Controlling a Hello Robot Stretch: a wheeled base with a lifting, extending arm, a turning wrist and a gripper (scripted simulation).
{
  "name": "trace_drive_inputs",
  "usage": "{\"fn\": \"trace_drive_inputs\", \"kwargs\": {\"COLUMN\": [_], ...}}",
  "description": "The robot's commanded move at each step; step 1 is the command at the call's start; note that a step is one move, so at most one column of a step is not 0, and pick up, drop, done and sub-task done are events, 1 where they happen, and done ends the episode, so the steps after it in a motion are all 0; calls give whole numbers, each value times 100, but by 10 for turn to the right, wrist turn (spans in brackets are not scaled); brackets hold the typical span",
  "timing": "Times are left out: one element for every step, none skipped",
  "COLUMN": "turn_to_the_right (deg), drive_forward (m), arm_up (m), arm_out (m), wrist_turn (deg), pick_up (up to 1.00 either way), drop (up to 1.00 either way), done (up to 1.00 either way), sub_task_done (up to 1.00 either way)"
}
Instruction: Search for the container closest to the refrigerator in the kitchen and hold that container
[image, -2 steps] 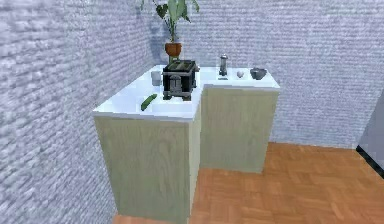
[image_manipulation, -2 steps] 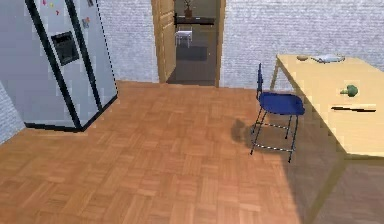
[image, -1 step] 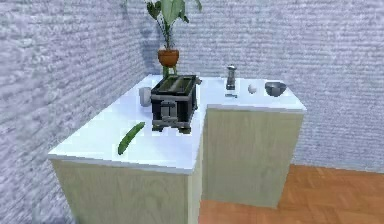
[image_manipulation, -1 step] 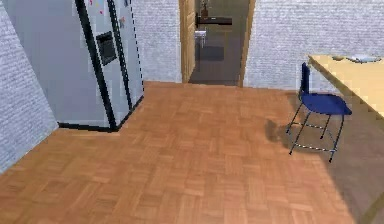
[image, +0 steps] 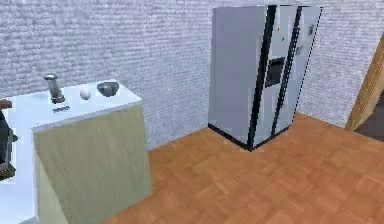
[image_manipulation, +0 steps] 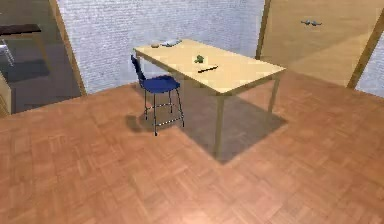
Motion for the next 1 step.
{"fn": "trace_drive_inputs", "kwargs": {"turn_to_the_right": [390], "drive_forward": [0], "arm_up": [0], "arm_out": [0], "wrist_turn": [0], "pick_up": [0], "drop": [0], "done": [0], "sub_task_done": [0]}}
